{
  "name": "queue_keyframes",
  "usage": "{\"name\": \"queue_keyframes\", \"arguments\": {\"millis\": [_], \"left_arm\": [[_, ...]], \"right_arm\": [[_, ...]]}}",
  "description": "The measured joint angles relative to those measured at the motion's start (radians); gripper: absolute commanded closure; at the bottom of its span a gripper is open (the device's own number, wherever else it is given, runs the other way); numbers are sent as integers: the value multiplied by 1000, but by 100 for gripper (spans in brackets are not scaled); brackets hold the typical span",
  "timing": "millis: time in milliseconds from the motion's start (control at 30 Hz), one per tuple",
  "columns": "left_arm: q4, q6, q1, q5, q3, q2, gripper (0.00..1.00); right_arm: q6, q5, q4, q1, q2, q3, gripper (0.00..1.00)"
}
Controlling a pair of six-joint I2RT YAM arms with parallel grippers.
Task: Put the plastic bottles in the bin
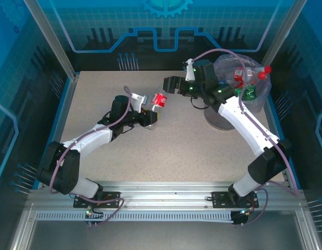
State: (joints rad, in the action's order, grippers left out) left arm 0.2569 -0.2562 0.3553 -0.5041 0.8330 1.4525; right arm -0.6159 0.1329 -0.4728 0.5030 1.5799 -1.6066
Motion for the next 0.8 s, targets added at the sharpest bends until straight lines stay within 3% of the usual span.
{"name": "queue_keyframes", "arguments": {"millis": [233, 467, 800], "left_arm": [[188, -33, 3, -90, -39, -7, 56], [251, -19, 40, -94, -36, 35, 55], [247, 24, 70, 58, 22, 86, 52]], "right_arm": [[-40, 40, 48, -52, 5, 36, 10], [-59, 109, 59, -79, 65, 14, 15], [-85, 161, 70, -59, 92, 31, 17]]}}
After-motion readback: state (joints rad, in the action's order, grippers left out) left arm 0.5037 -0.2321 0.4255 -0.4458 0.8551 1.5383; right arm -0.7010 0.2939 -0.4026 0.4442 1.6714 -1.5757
